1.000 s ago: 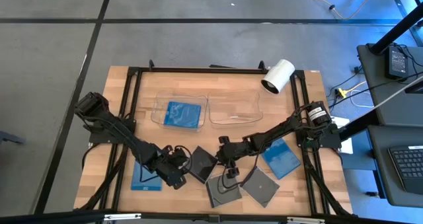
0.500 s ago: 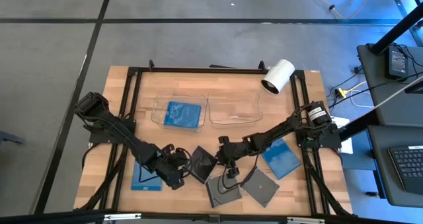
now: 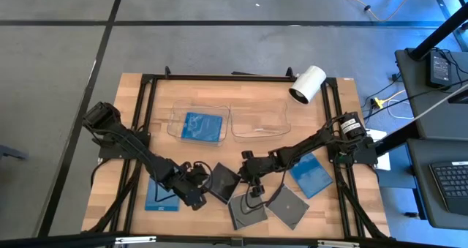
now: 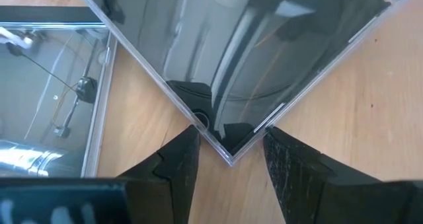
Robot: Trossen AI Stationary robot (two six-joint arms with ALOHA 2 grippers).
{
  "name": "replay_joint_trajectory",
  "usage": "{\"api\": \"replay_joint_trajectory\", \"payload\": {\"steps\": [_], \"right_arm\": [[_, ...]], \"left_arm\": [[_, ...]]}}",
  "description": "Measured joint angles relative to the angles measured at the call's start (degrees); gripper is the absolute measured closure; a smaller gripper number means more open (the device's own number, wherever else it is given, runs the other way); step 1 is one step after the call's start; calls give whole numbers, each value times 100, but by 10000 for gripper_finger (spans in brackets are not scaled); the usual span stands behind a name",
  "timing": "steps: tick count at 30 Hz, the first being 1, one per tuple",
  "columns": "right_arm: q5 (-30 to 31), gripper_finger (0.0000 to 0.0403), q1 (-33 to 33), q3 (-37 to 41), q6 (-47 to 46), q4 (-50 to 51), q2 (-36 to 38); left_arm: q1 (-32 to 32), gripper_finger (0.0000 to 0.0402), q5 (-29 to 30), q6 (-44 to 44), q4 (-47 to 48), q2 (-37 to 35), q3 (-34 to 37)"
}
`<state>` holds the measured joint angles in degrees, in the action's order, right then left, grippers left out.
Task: Pick & place jewel cases by type
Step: Put the left black CD case into the right transparent bin
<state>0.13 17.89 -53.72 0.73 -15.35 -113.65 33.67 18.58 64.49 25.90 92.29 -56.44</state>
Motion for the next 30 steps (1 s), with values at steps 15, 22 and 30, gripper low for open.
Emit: {"api": "replay_joint_trajectory", "payload": {"steps": [15,22,30], "right_arm": [[-147,233,-2,-23,-22,-164,-22],[-178,233,0,-25,131,-258,-33],[-182,233,0,-25,238,-262,-33]], "left_arm": [[-59,245,1191,253,-379,-769,-23],[-201,245,1413,-155,-303,-774,-16],[-430,245,1430,-610,-263,-734,-14]]}}
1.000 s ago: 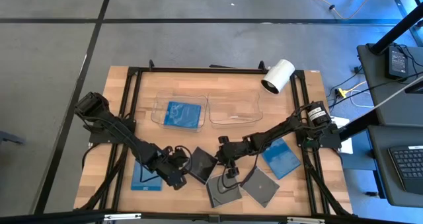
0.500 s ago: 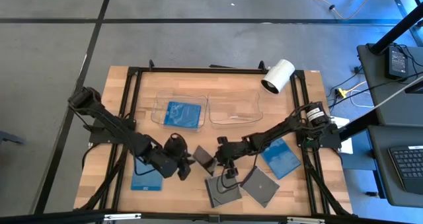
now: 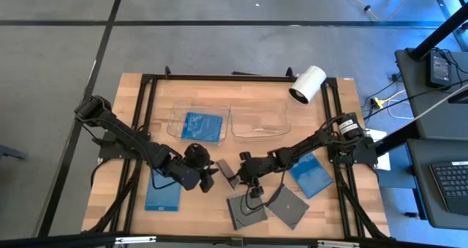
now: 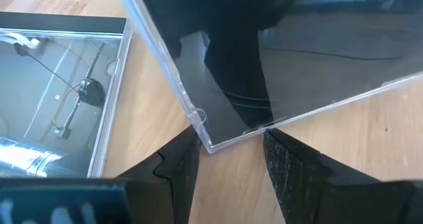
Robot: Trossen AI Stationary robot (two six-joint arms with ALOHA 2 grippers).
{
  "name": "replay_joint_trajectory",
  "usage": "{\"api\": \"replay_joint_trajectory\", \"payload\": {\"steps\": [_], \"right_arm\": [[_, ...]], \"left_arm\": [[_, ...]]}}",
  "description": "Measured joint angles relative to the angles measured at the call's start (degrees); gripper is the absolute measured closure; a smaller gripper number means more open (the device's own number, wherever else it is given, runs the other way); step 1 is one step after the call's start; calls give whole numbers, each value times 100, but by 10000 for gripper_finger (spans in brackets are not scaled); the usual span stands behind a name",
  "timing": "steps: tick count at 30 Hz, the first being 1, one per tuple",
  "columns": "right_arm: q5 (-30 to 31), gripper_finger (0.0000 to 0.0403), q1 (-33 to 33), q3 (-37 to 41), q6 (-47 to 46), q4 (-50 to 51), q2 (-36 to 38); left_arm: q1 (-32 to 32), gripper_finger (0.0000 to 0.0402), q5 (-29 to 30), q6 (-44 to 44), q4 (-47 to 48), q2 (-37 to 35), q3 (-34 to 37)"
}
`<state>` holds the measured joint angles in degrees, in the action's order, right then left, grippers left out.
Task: Pick & place jewel cases by type
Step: Put the left black CD case into the right transparent bin
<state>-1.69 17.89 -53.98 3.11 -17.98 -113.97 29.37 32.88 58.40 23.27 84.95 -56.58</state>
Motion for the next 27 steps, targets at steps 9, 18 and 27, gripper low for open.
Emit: {"api": "replay_joint_trajectory", "payload": {"steps": [9,18,27], "right_arm": [[-91,233,17,-7,49,-73,8],[-15,233,11,-4,69,-20,11],[721,233,7,-4,522,-188,15]], "left_arm": [[-85,245,101,-248,166,77,57],[-109,245,128,-588,106,37,37],[-107,245,-47,-818,387,42,35]]}}
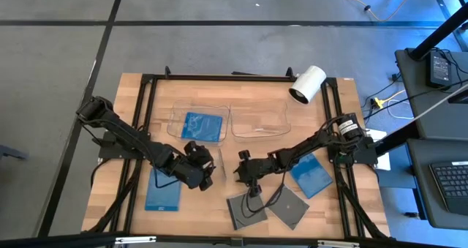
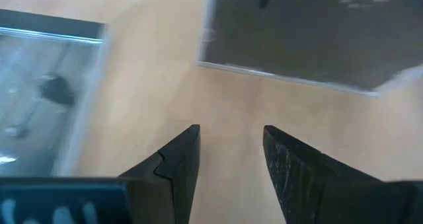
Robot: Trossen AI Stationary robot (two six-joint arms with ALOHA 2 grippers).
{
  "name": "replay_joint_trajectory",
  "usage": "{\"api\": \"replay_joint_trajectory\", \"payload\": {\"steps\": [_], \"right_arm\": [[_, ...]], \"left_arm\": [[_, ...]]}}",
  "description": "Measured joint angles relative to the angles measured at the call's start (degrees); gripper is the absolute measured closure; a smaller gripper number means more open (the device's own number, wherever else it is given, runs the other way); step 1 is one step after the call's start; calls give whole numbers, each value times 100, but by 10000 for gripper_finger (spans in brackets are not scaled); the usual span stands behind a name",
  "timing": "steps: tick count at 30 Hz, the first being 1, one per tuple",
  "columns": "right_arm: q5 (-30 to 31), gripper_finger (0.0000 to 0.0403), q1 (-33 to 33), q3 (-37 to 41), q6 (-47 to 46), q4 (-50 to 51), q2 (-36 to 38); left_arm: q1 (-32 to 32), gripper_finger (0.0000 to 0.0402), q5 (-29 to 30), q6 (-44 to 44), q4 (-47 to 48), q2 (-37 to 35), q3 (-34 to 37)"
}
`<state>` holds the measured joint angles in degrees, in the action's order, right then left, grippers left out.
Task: Pick & place jewel cases by type
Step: Put the left black CD case into the right transparent bin
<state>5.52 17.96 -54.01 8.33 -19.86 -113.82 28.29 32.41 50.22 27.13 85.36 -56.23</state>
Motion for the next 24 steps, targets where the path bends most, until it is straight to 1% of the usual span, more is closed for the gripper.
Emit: {"api": "replay_joint_trajectory", "payload": {"steps": [2,4,7,11,14,18,21,24], "right_arm": [[328,233,0,-87,123,15,0],[520,233,-2,-238,226,-15,2],[520,233,-2,-446,419,81,7],[529,233,-2,-660,433,430,11],[538,233,-11,-672,424,618,11],[543,233,-13,-674,417,870,11],[544,233,-15,-674,400,859,11],[544,233,-15,-674,400,917,11]], "left_arm": [[4,245,-8,3,39,0,0],[4,245,-68,27,-26,15,23],[11,245,-119,284,-19,49,184],[59,245,-148,685,-131,222,448],[91,245,-329,766,-286,373,581],[94,245,-472,746,-331,514,586],[96,245,-511,461,-341,540,586],[94,245,-823,115,-323,543,586]]}}
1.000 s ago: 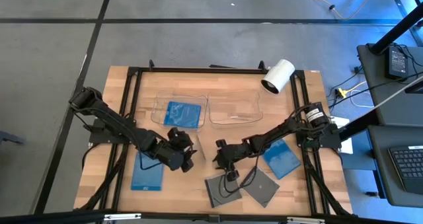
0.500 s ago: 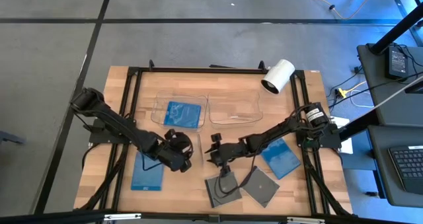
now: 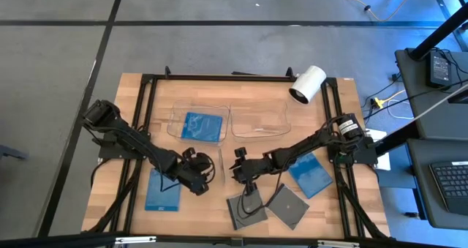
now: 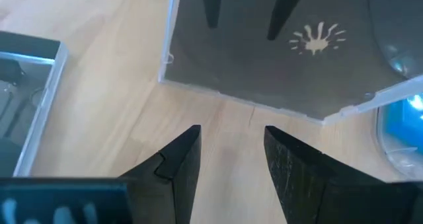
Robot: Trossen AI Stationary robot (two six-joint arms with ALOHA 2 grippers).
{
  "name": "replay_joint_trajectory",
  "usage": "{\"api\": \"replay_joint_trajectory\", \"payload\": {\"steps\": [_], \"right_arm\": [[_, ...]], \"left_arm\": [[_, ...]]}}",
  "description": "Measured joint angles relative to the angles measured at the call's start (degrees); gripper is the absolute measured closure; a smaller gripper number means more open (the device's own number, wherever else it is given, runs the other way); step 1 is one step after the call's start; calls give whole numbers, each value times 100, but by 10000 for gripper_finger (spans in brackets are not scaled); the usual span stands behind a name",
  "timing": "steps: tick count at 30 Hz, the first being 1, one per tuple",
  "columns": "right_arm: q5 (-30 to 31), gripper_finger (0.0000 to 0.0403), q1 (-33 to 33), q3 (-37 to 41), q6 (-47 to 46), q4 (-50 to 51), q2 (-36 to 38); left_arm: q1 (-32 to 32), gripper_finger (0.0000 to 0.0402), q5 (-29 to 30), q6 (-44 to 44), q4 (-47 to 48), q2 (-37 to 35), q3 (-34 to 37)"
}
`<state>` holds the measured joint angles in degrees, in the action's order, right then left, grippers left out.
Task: Pick & place jewel cases by type
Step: Put the left black CD case into the right transparent bin
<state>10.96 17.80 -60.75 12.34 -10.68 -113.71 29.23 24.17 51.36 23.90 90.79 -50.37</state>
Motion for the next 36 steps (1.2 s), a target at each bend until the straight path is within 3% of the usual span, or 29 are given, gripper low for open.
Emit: {"api": "replay_joint_trajectory", "payload": {"steps": [7,17,21,27,36], "right_arm": [[13,233,-3,0,-121,288,0],[13,233,-114,0,-569,342,0],[13,233,-161,0,-630,382,0],[0,233,-266,0,-937,599,0],[2,233,-389,0,-1248,698,0]], "left_arm": [[-54,244,-287,-526,77,-251,0],[-191,244,-403,-1378,753,-1405,-4],[-309,244,-638,-2475,682,-1697,-9],[-462,245,-515,-4704,827,-1691,-529],[-738,245,-560,-6337,979,-1632,-1378]]}}
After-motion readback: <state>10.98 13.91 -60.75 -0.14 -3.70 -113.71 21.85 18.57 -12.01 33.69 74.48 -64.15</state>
